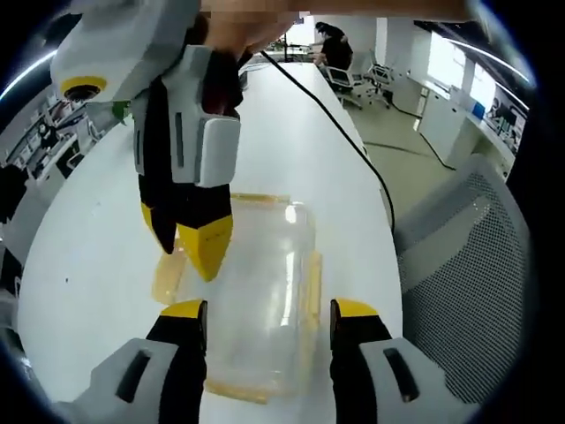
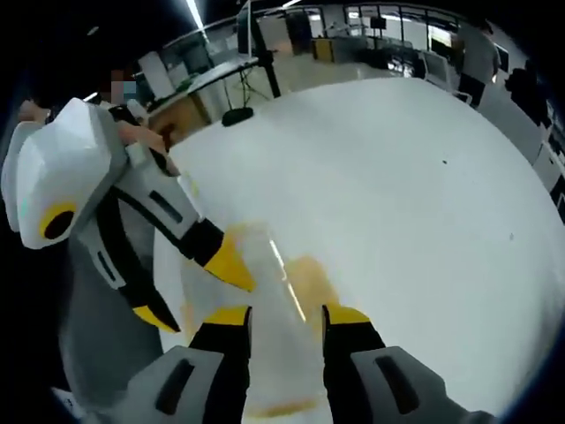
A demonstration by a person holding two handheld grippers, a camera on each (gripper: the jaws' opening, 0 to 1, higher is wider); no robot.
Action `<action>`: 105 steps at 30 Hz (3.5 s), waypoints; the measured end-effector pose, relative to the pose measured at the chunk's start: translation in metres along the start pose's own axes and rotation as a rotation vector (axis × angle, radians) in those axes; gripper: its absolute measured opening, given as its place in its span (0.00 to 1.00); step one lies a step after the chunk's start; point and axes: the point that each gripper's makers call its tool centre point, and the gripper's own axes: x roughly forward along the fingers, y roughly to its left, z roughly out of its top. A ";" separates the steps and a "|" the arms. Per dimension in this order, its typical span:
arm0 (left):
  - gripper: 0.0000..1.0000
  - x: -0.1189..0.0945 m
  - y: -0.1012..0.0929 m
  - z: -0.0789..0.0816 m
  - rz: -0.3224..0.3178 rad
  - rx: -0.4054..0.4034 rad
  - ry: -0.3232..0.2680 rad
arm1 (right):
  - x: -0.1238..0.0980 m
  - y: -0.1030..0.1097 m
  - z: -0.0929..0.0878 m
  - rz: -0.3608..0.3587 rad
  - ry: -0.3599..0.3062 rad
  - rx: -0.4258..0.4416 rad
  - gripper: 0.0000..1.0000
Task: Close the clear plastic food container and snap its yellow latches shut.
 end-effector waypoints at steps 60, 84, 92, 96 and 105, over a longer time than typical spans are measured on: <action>0.56 0.012 0.000 0.008 0.088 0.082 -0.015 | 0.015 0.005 -0.009 0.192 0.256 -0.020 0.26; 0.59 -0.004 0.010 0.013 0.052 -0.065 -0.043 | 0.000 0.005 -0.001 0.124 0.127 -0.104 0.26; 0.71 -0.008 0.012 0.008 0.002 -0.148 -0.033 | -0.011 0.012 -0.008 0.105 0.118 -0.168 0.42; 0.77 -0.010 0.011 0.000 -0.029 -0.147 -0.002 | -0.016 0.019 -0.017 0.111 0.122 -0.214 0.50; 0.89 -0.009 0.018 -0.005 -0.035 -0.114 0.025 | -0.016 0.028 -0.034 0.110 0.140 -0.261 0.63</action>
